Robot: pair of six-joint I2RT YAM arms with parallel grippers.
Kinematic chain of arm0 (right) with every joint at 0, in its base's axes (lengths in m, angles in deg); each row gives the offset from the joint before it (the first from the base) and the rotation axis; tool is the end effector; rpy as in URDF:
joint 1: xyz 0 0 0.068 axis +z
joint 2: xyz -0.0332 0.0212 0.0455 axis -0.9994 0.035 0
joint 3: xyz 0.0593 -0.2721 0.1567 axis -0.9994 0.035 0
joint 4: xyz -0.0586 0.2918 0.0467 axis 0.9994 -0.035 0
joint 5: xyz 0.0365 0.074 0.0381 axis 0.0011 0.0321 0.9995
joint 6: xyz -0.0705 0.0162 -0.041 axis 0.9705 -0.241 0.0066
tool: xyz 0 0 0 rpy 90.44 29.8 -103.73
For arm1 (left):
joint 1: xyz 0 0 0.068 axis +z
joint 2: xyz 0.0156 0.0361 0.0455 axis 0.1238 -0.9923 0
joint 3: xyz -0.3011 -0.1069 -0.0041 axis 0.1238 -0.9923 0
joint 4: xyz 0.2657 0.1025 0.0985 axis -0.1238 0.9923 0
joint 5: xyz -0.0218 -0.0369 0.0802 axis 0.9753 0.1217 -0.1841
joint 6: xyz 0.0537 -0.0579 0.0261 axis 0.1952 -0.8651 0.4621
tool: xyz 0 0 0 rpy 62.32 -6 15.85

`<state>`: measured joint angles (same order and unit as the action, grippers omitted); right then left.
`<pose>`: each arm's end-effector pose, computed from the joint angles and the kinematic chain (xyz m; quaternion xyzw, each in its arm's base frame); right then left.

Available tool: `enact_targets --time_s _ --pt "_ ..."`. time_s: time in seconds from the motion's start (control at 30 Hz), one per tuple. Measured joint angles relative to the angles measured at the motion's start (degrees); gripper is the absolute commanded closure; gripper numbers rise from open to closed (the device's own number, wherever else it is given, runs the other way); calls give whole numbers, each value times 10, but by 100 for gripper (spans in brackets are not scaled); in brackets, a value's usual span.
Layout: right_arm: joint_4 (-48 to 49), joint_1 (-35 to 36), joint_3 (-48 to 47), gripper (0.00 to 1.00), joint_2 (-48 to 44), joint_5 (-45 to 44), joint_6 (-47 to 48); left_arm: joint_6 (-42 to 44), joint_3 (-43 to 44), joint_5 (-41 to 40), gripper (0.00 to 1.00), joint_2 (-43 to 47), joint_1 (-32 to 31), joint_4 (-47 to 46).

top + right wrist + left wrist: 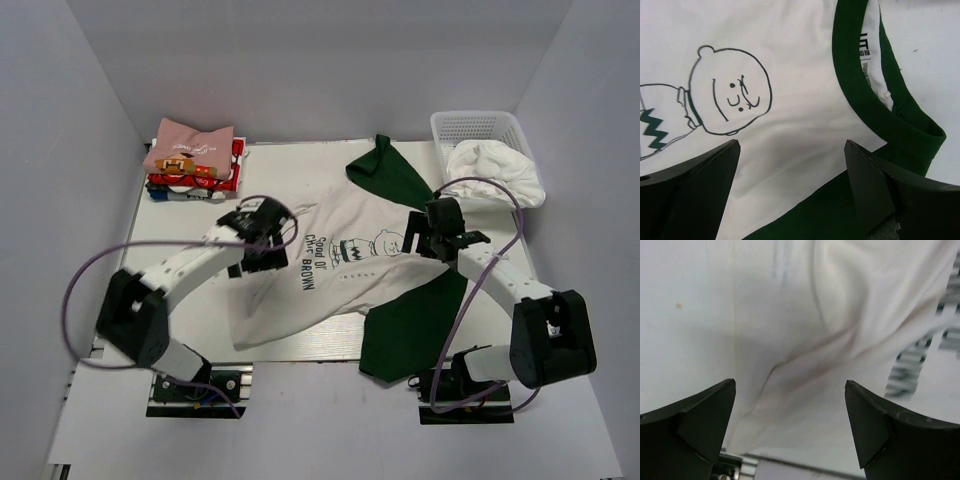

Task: Fold and stack the t-shirts

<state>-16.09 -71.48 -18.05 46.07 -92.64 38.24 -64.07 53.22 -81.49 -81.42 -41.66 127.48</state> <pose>0.3153 0.0744 0.2181 0.0768 0.9175 0.0053 0.3901 0.2553 -0.1463 0.2392 -0.1120 0.9722 0.0536 0.1983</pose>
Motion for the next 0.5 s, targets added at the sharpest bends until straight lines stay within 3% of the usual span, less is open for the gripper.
enact_targets --time_s 0.2,0.33,0.37,0.47,0.5 --pt "-2 0 0 10 56 -1 4 30 162 -59 4 -240 43 -74" --pt "-11 0 -4 10 90 -6 5 64 172 -63 11 -289 82 -119" --pt "-14 0 -7 10 97 -10 5 73 172 -63 26 -292 91 -132" --pt "-23 0 -18 10 115 -23 5 96 172 -57 47 -294 117 -168" --pt "-25 0 -23 10 120 -26 5 105 171 -49 63 -294 124 -180"
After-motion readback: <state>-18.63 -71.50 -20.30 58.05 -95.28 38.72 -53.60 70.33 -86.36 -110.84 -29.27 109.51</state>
